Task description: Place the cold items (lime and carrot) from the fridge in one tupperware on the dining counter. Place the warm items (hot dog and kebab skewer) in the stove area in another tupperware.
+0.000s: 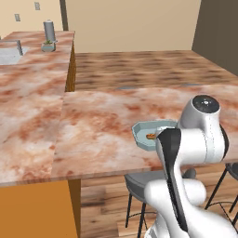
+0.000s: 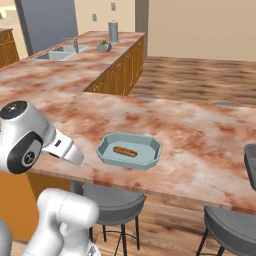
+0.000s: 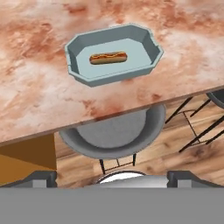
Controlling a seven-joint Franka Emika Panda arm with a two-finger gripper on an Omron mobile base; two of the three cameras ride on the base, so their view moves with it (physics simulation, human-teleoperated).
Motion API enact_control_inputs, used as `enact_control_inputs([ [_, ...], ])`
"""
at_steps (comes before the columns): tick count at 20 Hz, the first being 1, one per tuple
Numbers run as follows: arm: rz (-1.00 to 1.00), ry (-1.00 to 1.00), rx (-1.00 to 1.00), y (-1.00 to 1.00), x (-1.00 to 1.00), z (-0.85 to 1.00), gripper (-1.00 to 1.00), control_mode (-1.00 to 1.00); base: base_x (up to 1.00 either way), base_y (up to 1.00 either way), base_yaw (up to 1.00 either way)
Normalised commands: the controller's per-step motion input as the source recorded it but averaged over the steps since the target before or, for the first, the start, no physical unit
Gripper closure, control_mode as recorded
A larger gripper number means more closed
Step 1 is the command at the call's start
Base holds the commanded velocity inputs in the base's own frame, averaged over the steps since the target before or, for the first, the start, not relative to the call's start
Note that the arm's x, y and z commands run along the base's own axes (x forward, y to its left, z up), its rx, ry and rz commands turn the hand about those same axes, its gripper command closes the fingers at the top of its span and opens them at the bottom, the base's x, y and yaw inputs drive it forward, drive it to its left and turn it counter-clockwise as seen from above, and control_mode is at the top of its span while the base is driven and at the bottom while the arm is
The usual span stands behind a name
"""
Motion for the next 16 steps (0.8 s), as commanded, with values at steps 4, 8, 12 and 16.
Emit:
enact_control_inputs([
  [4,0.0,0.0,-0.01,0.14,-0.08,0.0,-1.0,-1.0,0.0,0.0,0.0],
  [8,0.0,-0.15,0.01,-0.01,-0.54,0.0,-1.0,-1.0,0.0,0.0,0.0],
  [12,0.05,-0.41,-0.02,0.01,-0.92,0.0,-1.0,-1.0,0.0,0.0,0.0],
  [16,0.04,-0.14,-0.05,0.1,-0.41,0.0,-1.0,1.0,-0.24,0.24,0.07],
])
